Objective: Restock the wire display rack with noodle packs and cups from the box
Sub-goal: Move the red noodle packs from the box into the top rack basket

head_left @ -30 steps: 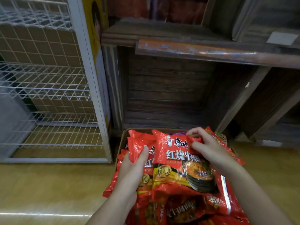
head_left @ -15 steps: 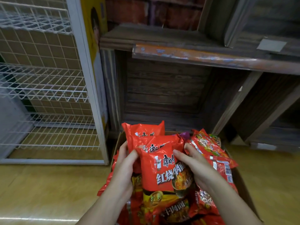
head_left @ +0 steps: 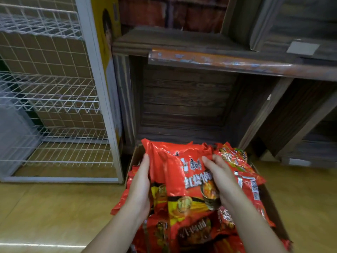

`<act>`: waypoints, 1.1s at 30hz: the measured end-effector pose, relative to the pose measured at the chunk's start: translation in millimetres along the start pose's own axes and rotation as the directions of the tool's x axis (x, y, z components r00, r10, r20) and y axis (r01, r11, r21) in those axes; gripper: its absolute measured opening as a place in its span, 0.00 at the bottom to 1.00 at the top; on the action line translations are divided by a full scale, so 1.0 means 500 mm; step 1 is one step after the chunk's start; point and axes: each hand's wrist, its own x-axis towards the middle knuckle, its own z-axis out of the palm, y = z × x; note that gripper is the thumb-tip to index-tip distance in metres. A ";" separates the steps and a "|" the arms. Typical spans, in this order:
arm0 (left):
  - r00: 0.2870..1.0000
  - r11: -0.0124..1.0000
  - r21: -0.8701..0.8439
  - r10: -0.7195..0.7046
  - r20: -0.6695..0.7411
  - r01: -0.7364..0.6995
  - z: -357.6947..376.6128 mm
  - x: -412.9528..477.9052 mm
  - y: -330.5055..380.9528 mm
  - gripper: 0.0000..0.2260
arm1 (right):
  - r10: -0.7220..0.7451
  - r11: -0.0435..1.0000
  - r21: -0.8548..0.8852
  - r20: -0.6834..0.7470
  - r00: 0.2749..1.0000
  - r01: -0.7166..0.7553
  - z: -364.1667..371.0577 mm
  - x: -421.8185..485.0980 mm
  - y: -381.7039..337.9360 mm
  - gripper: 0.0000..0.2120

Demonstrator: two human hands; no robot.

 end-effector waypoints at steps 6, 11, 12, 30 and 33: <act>0.971 0.896 0.397 0.123 0.206 -0.198 -0.002 -0.008 0.002 0.53 | 0.010 0.999 -0.037 -0.039 0.999 -0.011 0.035 -0.012 0.007 0.09; 0.956 0.924 0.290 0.189 0.224 -0.250 -0.028 0.000 -0.010 0.41 | 0.035 0.997 0.063 0.170 0.985 -0.046 0.022 -0.016 -0.002 0.17; 0.953 0.932 0.253 0.201 0.227 -0.257 -0.030 0.005 -0.008 0.41 | 0.030 0.996 0.074 0.212 0.977 -0.047 0.015 -0.013 -0.004 0.20; 0.998 0.967 0.249 0.044 0.036 -0.052 0.058 -0.156 0.328 0.16 | 0.061 0.998 0.028 -0.025 0.998 -0.060 0.099 -0.146 -0.337 0.04; 0.999 0.960 0.276 0.053 -0.009 -0.048 0.107 -0.254 0.455 0.10 | 0.060 0.998 -0.024 -0.047 0.997 -0.061 0.113 -0.214 -0.476 0.03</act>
